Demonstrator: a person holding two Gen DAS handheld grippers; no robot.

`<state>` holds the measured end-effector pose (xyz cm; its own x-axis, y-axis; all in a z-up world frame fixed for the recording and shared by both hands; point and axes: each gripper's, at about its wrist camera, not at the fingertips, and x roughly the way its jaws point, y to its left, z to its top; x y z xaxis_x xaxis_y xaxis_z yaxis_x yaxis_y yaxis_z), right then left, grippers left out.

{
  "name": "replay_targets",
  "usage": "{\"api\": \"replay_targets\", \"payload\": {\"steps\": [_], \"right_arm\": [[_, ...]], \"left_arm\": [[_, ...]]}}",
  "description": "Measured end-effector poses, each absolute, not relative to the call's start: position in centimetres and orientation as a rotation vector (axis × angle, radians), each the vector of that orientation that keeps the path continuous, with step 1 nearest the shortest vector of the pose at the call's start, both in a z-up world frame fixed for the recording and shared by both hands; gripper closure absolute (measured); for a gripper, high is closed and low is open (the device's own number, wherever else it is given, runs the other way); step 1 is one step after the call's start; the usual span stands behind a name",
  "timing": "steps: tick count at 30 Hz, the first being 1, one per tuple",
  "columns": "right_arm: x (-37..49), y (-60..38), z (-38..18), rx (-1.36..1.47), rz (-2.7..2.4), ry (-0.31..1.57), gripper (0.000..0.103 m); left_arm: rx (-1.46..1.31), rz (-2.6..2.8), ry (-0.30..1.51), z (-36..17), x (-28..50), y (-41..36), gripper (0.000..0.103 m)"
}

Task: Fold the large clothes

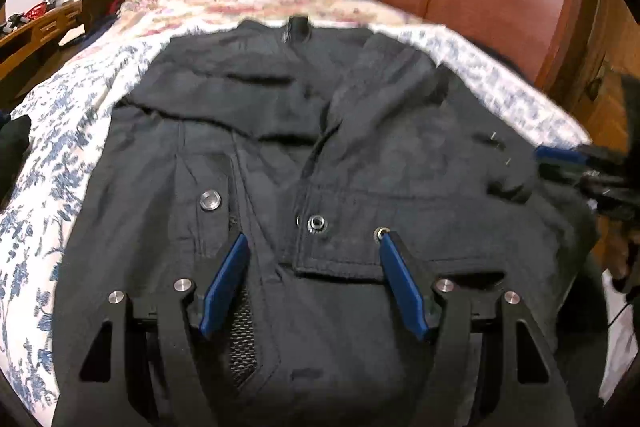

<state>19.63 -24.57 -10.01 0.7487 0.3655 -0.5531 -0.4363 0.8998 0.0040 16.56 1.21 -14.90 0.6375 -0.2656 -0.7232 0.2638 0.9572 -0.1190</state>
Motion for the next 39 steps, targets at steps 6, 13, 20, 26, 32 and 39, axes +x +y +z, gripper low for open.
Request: {"api": "replay_targets", "payload": {"steps": [6, 13, 20, 26, 32, 39], "right_arm": [[19.1, -25.5, -10.2, -0.107, 0.438, 0.577, 0.067], [18.6, -26.2, -10.5, -0.069, 0.451, 0.579, 0.067], [17.8, -27.5, -10.6, -0.036, 0.449, 0.567, 0.067], [17.6, -28.4, -10.9, -0.007, 0.442, 0.575, 0.067], [17.5, -28.5, -10.8, -0.016, 0.432, 0.571, 0.067], [15.9, -30.0, -10.1, -0.075, 0.404, 0.559, 0.067]], "left_arm": [[0.044, -0.317, 0.832, -15.1, 16.1, -0.2, 0.050], [0.062, -0.296, 0.855, -14.9, 16.4, 0.0, 0.085], [0.121, -0.235, 0.776, -12.5, 15.6, -0.1, 0.093], [0.118, -0.163, 0.730, -10.0, 17.0, 2.0, 0.094], [0.098, -0.168, 0.739, -9.8, 17.1, 3.6, 0.091], [0.085, -0.117, 0.699, -8.7, 13.8, 4.4, 0.051]]}}
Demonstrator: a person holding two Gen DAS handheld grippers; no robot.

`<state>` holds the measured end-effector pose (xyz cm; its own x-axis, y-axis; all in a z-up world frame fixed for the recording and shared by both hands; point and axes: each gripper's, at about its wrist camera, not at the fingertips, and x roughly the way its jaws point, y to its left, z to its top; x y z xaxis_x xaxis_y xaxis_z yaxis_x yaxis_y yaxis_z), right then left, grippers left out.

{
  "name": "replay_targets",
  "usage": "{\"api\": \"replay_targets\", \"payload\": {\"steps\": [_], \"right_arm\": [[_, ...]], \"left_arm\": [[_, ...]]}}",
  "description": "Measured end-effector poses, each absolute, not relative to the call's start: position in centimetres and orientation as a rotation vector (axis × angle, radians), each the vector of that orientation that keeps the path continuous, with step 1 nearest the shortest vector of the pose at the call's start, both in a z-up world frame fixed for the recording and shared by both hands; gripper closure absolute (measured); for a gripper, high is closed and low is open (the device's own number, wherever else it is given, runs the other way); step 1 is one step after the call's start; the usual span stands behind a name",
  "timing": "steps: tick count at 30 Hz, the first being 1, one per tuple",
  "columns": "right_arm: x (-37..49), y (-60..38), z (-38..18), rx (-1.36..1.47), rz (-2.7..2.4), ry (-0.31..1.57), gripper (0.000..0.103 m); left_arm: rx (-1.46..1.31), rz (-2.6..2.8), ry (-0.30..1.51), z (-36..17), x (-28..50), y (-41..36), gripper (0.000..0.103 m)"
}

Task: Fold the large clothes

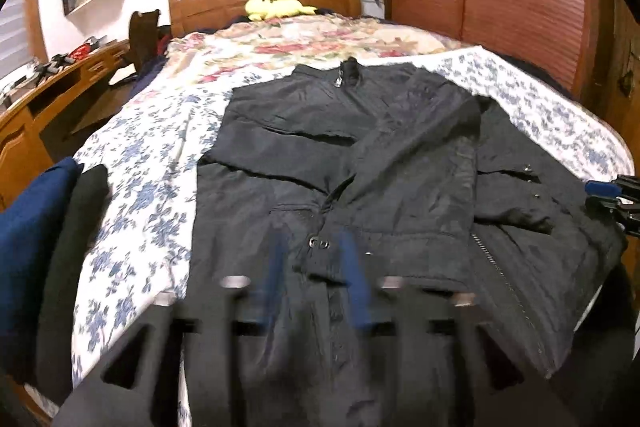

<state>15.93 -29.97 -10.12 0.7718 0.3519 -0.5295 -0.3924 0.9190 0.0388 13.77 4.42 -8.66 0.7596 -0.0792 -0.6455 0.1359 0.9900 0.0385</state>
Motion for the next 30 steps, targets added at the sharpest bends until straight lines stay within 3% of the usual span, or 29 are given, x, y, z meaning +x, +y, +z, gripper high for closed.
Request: {"api": "replay_targets", "payload": {"steps": [1, 3, 30], "right_arm": [[15.7, -30.4, -10.1, -0.077, 0.401, 0.557, 0.067], [15.3, -31.3, -10.1, -0.075, 0.387, 0.553, 0.067], [15.1, -36.1, -12.0, 0.030, 0.251, 0.674, 0.057]], "left_arm": [[0.070, -0.117, 0.688, -8.5, 13.1, 4.7, 0.038], [0.058, -0.116, 0.673, -8.2, 11.8, 5.3, 0.023], [-0.011, -0.028, 0.831, -14.8, 8.2, 12.5, 0.023]]}}
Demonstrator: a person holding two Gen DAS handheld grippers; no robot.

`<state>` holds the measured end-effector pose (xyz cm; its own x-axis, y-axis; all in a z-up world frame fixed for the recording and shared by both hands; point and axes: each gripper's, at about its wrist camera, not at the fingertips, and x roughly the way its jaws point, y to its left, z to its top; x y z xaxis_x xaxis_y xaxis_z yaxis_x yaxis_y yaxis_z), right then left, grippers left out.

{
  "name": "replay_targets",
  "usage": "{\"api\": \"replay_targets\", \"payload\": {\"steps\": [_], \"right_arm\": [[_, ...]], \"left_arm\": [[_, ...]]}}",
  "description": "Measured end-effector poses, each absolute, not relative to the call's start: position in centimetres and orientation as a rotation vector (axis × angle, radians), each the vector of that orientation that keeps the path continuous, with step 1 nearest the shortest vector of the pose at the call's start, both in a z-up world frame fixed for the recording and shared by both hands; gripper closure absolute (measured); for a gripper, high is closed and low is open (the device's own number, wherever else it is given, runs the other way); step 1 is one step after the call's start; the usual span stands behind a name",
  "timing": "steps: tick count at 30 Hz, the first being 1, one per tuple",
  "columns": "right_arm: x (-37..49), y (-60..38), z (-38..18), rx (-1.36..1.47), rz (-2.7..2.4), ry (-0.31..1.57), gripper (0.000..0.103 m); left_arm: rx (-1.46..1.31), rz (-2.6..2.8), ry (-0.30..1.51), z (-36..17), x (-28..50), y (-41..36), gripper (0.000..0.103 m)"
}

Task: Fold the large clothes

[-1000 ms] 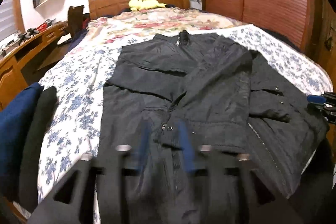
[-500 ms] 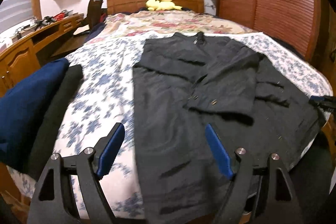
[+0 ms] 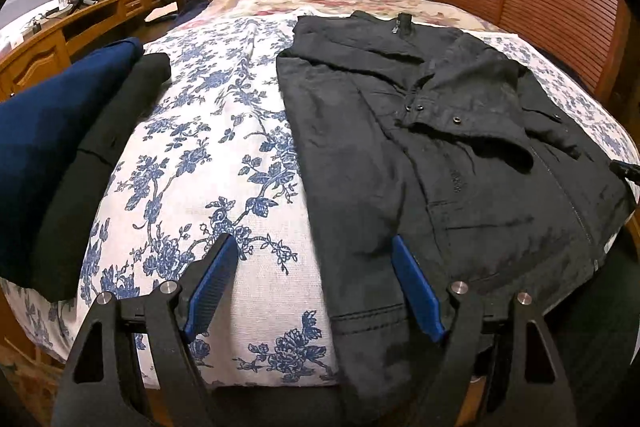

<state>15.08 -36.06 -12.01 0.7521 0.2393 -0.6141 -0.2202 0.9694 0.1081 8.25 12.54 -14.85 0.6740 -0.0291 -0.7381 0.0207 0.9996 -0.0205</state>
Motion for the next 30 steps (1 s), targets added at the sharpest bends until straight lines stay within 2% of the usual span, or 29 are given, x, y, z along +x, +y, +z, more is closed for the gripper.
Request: {"api": "replay_targets", "payload": {"steps": [6, 7, 8, 9, 11, 13, 28, 30], "right_arm": [[14.8, -35.1, -12.2, 0.003, 0.298, 0.703, 0.057], [14.8, -34.9, -12.1, -0.005, 0.302, 0.704, 0.057], [14.7, -34.7, -12.1, -0.003, 0.312, 0.704, 0.057], [14.7, -34.6, -12.0, 0.004, 0.326, 0.703, 0.057], [14.6, -34.3, -11.6, 0.010, 0.361, 0.690, 0.057], [14.4, -34.1, -11.3, 0.007, 0.380, 0.666, 0.057], [14.8, -33.6, -12.7, -0.050, 0.352, 0.727, 0.057], [14.9, -33.5, -12.6, -0.051, 0.354, 0.729, 0.057]], "left_arm": [[-0.017, -0.037, 0.823, -14.9, 8.0, 12.7, 0.023], [-0.016, -0.040, 0.822, -14.9, 7.9, 12.8, 0.026], [-0.016, -0.051, 0.818, -14.8, 7.6, 12.8, 0.035], [-0.019, -0.063, 0.814, -14.7, 7.3, 12.8, 0.040], [-0.026, -0.086, 0.810, -14.4, 6.7, 12.7, 0.059], [-0.034, -0.109, 0.812, -14.2, 6.2, 12.5, 0.066], [-0.057, -0.115, 0.831, -14.5, 5.0, 12.1, 0.067], [-0.052, -0.130, 0.832, -14.4, 4.8, 11.8, 0.073]]}}
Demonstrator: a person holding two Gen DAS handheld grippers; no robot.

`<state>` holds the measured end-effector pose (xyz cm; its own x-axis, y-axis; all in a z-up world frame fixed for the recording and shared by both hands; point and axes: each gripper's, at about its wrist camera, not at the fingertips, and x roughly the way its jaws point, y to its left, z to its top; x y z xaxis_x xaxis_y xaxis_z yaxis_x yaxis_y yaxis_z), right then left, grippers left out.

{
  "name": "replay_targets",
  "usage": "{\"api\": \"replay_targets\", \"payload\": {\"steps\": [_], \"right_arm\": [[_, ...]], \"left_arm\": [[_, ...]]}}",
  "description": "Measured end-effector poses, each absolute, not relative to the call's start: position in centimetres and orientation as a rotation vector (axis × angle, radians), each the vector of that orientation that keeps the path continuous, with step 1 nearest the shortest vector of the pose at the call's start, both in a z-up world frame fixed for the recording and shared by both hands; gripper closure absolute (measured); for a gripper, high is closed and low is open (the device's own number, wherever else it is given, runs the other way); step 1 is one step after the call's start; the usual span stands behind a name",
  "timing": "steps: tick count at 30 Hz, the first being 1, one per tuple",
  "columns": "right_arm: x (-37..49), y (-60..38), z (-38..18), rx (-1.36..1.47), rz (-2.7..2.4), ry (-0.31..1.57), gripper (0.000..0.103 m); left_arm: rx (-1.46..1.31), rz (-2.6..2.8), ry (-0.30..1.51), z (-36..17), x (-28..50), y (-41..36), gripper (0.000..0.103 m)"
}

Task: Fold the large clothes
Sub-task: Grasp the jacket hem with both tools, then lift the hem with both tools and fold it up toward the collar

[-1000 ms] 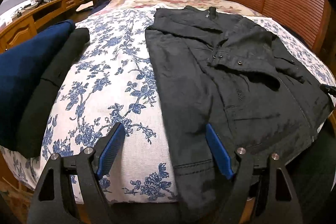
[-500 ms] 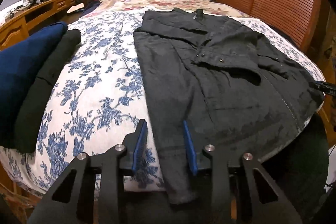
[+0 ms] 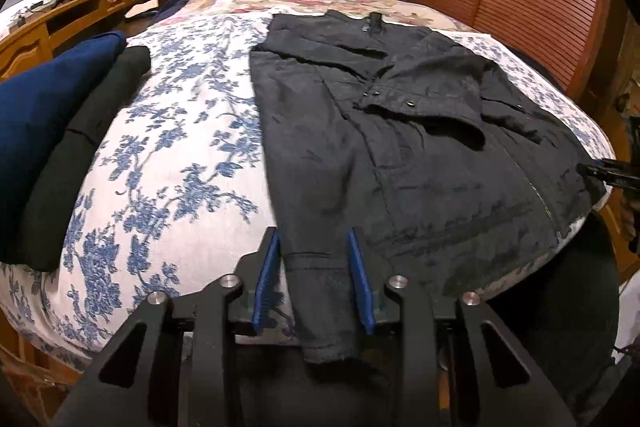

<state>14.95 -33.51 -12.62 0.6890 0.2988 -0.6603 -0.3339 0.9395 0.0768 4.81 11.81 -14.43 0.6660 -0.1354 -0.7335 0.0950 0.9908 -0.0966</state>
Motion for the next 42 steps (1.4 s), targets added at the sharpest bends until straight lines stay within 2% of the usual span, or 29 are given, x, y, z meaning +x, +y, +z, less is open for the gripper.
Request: {"api": "replay_targets", "payload": {"steps": [1, 2, 4, 5, 8, 18, 27, 42], "right_arm": [[14.9, -33.4, -12.6, -0.054, 0.357, 0.726, 0.062], [14.9, -33.2, -12.5, -0.067, 0.351, 0.719, 0.071], [14.8, -33.3, -12.0, -0.071, 0.351, 0.697, 0.084], [14.7, -33.5, -11.6, -0.059, 0.364, 0.682, 0.090], [14.3, -33.9, -10.1, -0.027, 0.399, 0.622, 0.096], [12.7, -35.3, -2.6, 0.073, 0.454, 0.415, 0.097], [7.7, -36.6, 3.3, 0.026, 0.466, 0.281, 0.098], [-2.0, -39.0, 5.8, -0.074, 0.421, 0.204, 0.098]], "left_arm": [[-0.047, -0.126, 0.832, -14.3, 4.9, 11.8, 0.081], [-0.049, -0.122, 0.832, -14.2, 4.9, 11.9, 0.085], [-0.072, -0.141, 0.825, -13.6, 5.0, 12.1, 0.095], [-0.069, -0.144, 0.820, -13.3, 5.0, 12.0, 0.096], [-0.042, -0.128, 0.789, -11.9, 5.1, 11.3, 0.097], [0.015, -0.145, 0.599, -2.7, 5.6, 9.2, 0.097], [0.054, -0.172, 0.447, 5.2, 4.1, 8.5, 0.098], [0.055, -0.224, 0.310, 10.3, -1.1, 7.9, 0.097]]}}
